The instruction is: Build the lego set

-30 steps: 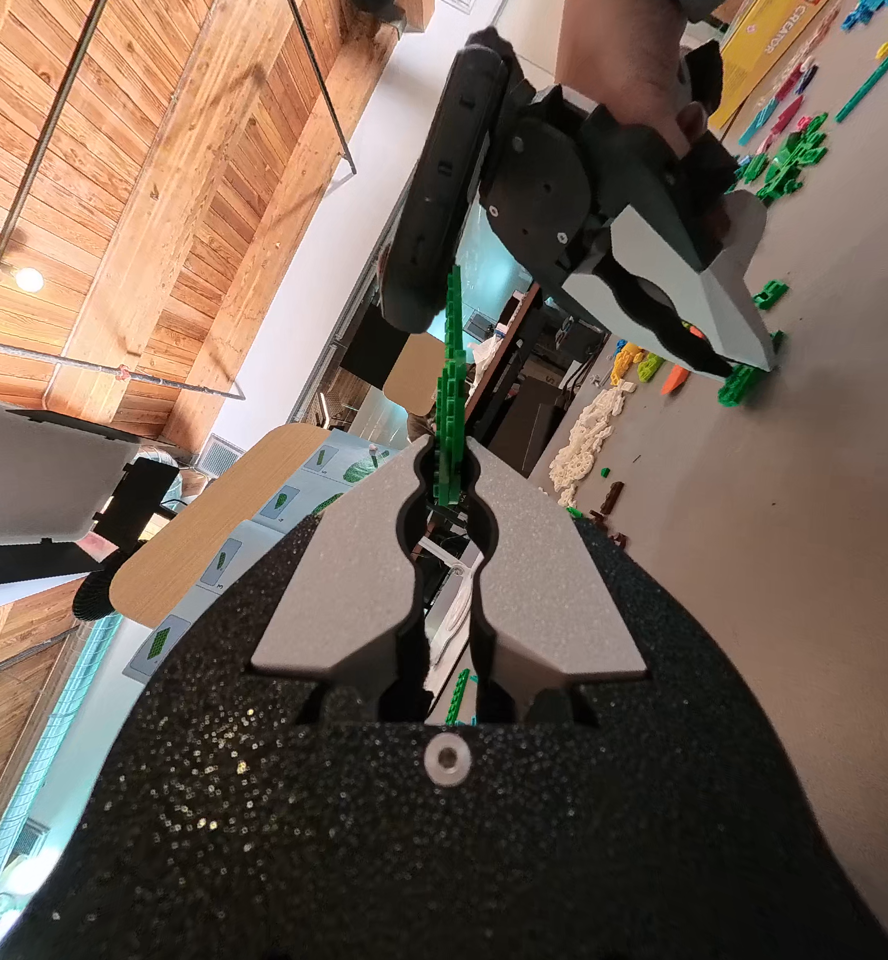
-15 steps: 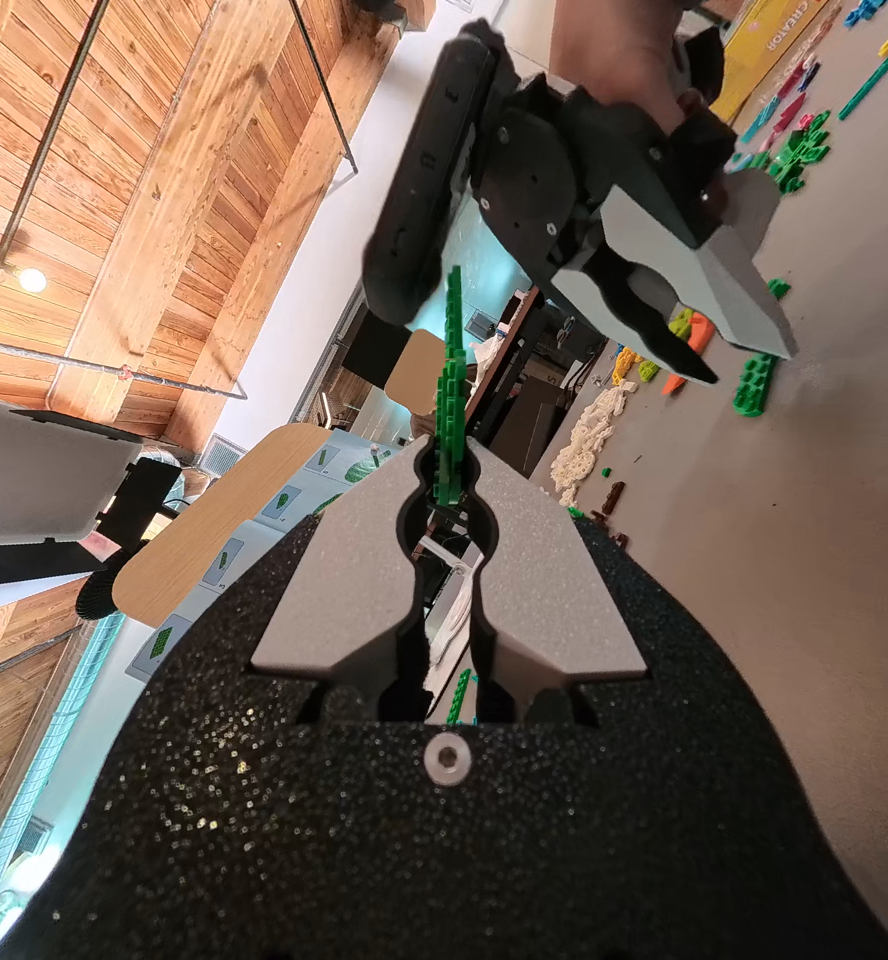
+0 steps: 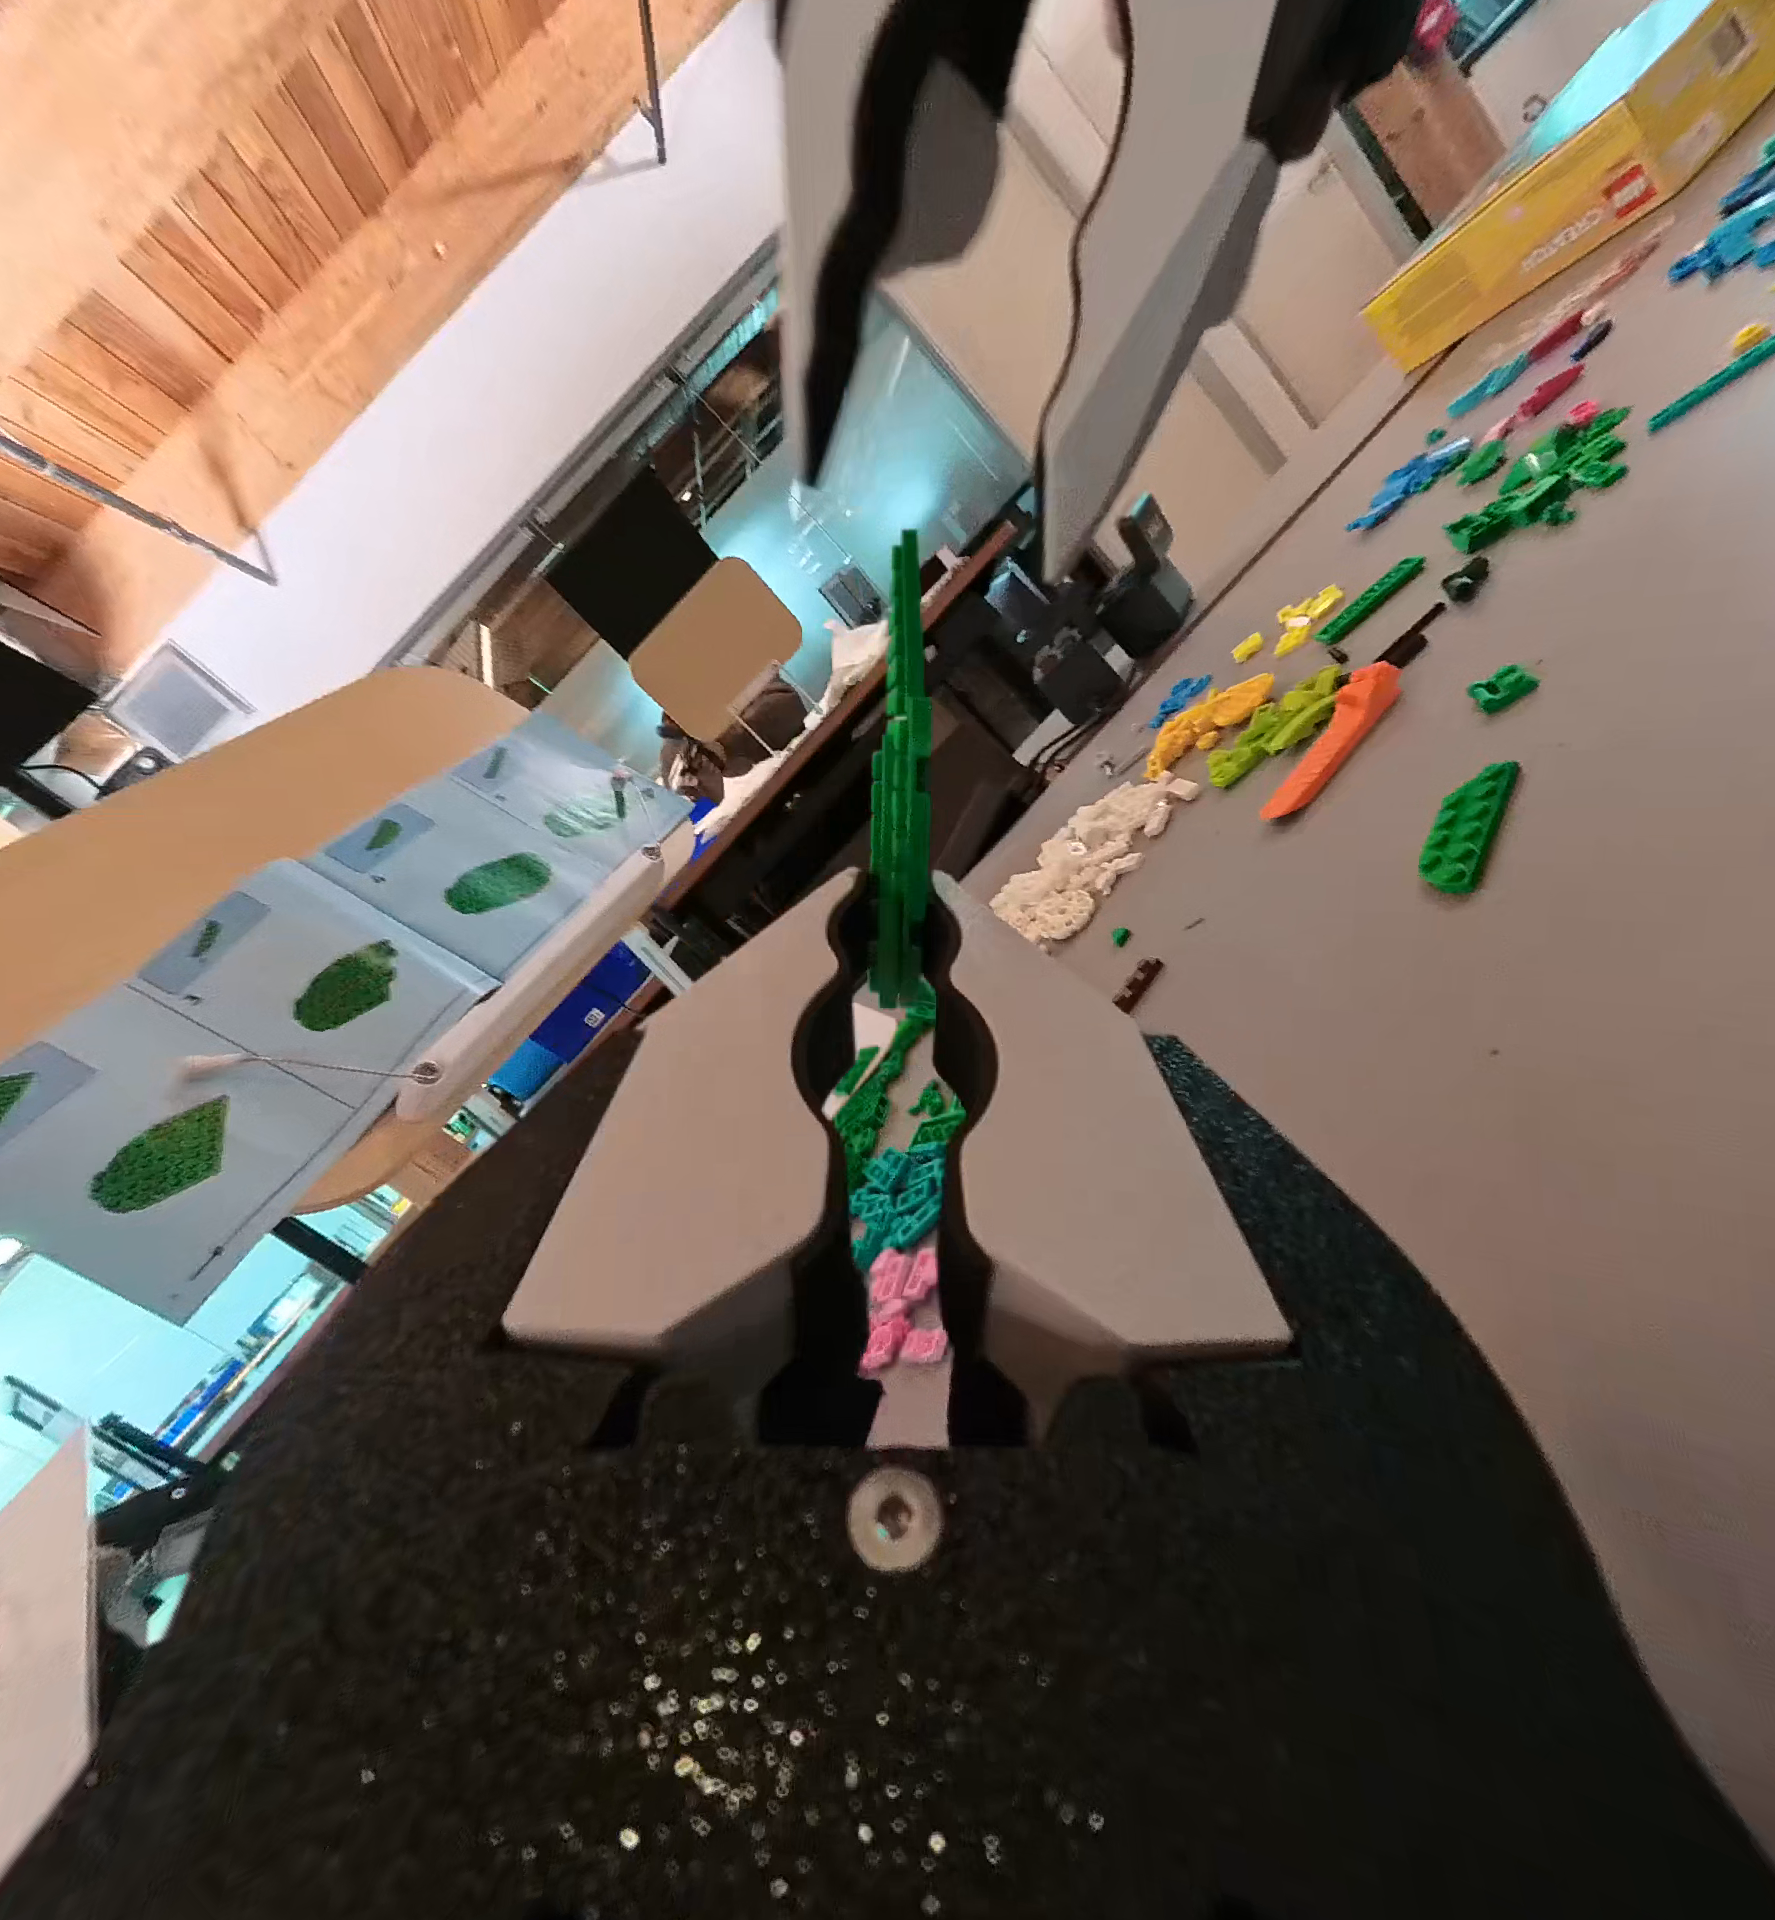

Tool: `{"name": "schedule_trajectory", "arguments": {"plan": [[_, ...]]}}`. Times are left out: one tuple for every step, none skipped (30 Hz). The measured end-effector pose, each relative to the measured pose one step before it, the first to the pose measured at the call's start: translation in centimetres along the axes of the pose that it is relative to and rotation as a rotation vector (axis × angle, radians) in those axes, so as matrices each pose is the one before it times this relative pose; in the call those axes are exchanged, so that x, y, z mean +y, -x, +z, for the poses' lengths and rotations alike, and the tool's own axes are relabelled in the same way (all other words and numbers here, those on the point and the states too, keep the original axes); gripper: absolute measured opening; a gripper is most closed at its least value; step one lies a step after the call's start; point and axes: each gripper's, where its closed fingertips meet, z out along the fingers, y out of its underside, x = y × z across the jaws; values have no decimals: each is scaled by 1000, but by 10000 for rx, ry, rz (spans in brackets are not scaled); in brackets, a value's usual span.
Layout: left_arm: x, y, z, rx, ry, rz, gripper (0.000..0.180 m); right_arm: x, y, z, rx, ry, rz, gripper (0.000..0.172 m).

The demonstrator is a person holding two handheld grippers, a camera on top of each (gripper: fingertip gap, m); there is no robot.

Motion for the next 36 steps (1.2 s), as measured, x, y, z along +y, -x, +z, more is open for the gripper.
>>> {"name": "schedule_trajectory", "arguments": {"plan": [[189, -149, 49, 100, 80, 54, 5, -881, 363, 184, 3, -159, -404, 61], [49, -103, 23, 51, 23, 84, 5, -539, 423, 282, -66, 28, -356, 61], [-106, -139, -17, 64, -49, 65, 5, -107, 499, 347, -137, 252, -323, 61], [-145, -170, -20, 75, -74, 60, 5, 156, 471, 396, -123, 373, -312, 60], [-83, -170, 12, 70, -40, 85, 5, 202, 492, 410, -136, 348, -321, 58], [-61, -110, 8, 33, -21, 103, 5, 180, 383, 391, -73, 279, -325, 51], [-91, -129, 0, 50, -40, 67, 5, 145, 154, 351, 58, 214, -318, 43], [-101, -107, -14, 50, -55, 19, 5, 106, -44, 297, 167, 152, -285, 32], [-116, -57, -15, 29, -62, -2, 5, 133, -36, 261, 138, 153, -257, 24], [-113, -60, -24, 49, -63, -31, 5, 126, 21, 228, 92, 160, -242, 19], [-62, -70, -7, 56, -45, -76, 5, 93, 68, 197, 56, 126, -243, 10], [17, 31, -3, 23, 3, -117, 5, 41, 154, 179, -5, 96, -239, 6], [175, -38, 18, 81, 74, -98, 5, 58, 93, 167, -20, 93, -154, 5], [155, 0, 12, 56, 42, -119, 5, 29, 1, 118, 0, 60, -74, 5], [104, 124, 15, 7, 42, -231, 5, 2, -146, 111, 127, 51, -184, 5], [88, 156, 10, 20, 22, -313, 6, 1, -170, 107, 216, 94, -384, 4], [119, 172, -1, 13, 5, -309, 6, -14, -201, 125, 265, 146, -455, 4], [142, 185, -15, 6, 19, -312, 5, 69, -280, 147, 319, 224, -433, 4], [191, 380, -48, -26, 46, -694, 5, 358, -520, 123, 464, 368, -460, 3], [165, 323, -61, 139, -31, -907, 5, 285, -531, 22, 417, 225, -380, 3], [59, 413, -105, 86, -128, -698, 5, 84, -425, -76, 273, -2, -81, 2], [139, 496, -134, -14, -60, -471, 5, -109, -314, -198, 114, -230, 306, 2], [188, 389, -93, -7, -26, -373, 5, -218, -145, -252, -108, -358, 615, 3], [-40, 160, -63, 109, -136, -426, 5, 44, -2, -213, -268, -200, 807, 3], [-313, 67, -61, 128, -268, -479, 5, 139, -71, -155, -271, -166, 978, 4], [-322, -72, -37, 175, -254, -434, 5, -77, -183, -134, -241, -354, 1114, 3], [-140, -59, 18, 127, -134, -399, 5, -307, -124, -107, -309, -505, 1211, 3], [-251, 6, 0, 66, -193, -414, 5, -604, -38, -94, -385, -698, 1248, 3], [-344, -204, 19, 204, -232, -527, 5, -885, 316, -123, -625, -861, 1237, 3], [-251, -300, 85, 246, -160, -719, 5, -961, 328, -127, -624, -865, 1184, 3], [-218, -508, 172, 369, -176, -823, 5, -908, 322, -129, -604, -773, 1122, 3], [-130, -703, 237, 473, -158, -840, 5, -675, 706, -126, -851, -541, 1059, 3], [-28, -562, 255, 349, -140, -715, 5, -399, 705, -110, -815, -321, 931, 3], [30, -464, 228, 280, -142, -557, 5, -159, 258, -96, -450, -179, 675, 3], [8, -419, 203, 243, -165, -441, 5, 42, -168, -145, -107, -67, 421, 3], [-21, -265, 165, 129, -184, -367, 5, 112, -112, -229, -99, -8, 306, 3]]}}
